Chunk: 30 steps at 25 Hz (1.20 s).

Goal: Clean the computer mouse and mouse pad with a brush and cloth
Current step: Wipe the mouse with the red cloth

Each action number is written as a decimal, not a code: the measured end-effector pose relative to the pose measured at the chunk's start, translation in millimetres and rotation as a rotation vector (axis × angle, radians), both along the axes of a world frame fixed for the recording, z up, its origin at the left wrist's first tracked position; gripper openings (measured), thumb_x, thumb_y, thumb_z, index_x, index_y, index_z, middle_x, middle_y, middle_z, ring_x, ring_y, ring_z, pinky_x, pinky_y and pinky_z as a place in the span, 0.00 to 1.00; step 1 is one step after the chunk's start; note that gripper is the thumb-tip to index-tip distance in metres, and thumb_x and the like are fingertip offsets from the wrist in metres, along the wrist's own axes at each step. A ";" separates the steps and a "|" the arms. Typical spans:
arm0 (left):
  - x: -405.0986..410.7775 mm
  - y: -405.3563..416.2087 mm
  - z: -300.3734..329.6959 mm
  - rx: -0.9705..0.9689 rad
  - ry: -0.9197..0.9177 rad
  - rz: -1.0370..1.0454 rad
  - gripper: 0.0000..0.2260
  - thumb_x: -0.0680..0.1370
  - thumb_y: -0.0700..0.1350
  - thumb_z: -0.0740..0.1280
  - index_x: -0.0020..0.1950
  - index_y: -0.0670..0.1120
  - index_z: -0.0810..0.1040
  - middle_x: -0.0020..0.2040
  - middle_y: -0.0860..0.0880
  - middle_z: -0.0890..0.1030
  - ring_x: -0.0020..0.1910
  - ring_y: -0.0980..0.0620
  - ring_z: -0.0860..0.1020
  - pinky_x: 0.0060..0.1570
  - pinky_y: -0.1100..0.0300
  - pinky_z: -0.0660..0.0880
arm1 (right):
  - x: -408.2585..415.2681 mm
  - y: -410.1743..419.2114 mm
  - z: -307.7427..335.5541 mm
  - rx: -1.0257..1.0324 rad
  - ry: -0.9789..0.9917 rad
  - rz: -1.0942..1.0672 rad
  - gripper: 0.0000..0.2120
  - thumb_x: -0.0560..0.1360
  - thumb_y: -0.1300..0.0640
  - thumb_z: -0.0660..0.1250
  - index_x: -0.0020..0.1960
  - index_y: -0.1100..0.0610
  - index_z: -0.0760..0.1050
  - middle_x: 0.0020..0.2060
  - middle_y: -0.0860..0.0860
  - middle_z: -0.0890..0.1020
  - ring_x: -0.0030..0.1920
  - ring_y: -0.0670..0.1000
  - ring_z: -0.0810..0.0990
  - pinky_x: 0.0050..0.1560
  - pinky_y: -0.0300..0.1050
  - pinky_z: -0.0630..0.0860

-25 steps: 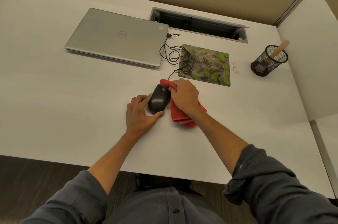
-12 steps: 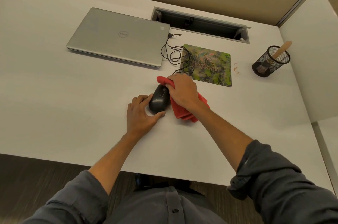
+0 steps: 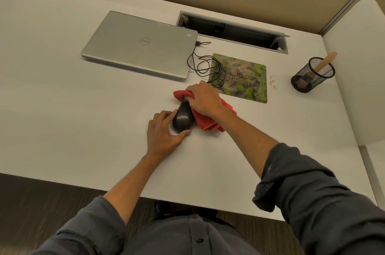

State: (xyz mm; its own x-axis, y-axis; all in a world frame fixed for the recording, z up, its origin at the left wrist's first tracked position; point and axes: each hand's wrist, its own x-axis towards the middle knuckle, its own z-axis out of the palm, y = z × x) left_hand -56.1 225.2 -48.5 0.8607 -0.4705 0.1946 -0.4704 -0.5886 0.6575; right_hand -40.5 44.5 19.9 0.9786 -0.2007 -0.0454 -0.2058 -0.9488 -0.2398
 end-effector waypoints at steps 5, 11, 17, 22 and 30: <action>0.0 -0.5 -0.1 0.007 0.014 -0.011 0.34 0.65 0.66 0.70 0.66 0.48 0.75 0.56 0.50 0.77 0.53 0.51 0.73 0.51 0.59 0.68 | -14.5 10.3 5.4 0.048 -0.067 0.076 0.11 0.72 0.49 0.65 0.52 0.48 0.81 0.41 0.52 0.78 0.45 0.53 0.77 0.40 0.44 0.67; -0.2 -0.5 -1.5 0.015 0.012 0.006 0.36 0.65 0.66 0.70 0.66 0.47 0.75 0.56 0.48 0.78 0.53 0.51 0.73 0.51 0.58 0.69 | -3.4 4.1 5.0 -0.045 -0.003 -0.059 0.11 0.78 0.51 0.63 0.57 0.54 0.79 0.49 0.56 0.80 0.53 0.56 0.77 0.49 0.52 0.75; -1.1 -2.2 1.4 -0.017 0.068 0.014 0.35 0.63 0.66 0.71 0.65 0.48 0.75 0.55 0.50 0.78 0.53 0.51 0.73 0.51 0.58 0.68 | -21.7 16.0 3.8 0.072 -0.058 0.022 0.12 0.77 0.53 0.63 0.59 0.51 0.78 0.46 0.51 0.75 0.51 0.53 0.75 0.43 0.46 0.70; -1.2 -3.5 5.4 -0.072 0.110 0.061 0.29 0.60 0.67 0.70 0.52 0.48 0.78 0.48 0.52 0.78 0.49 0.51 0.73 0.49 0.60 0.66 | -49.5 30.5 -1.0 0.281 -0.075 0.051 0.13 0.76 0.51 0.63 0.60 0.45 0.76 0.48 0.47 0.76 0.52 0.47 0.73 0.48 0.44 0.71; -2.0 -1.3 9.2 -0.143 0.154 0.081 0.18 0.61 0.49 0.68 0.51 0.54 0.79 0.44 0.58 0.77 0.48 0.50 0.75 0.48 0.59 0.67 | -79.8 46.7 -3.4 0.371 -0.063 0.113 0.13 0.77 0.48 0.64 0.62 0.43 0.75 0.46 0.46 0.73 0.49 0.46 0.71 0.48 0.41 0.70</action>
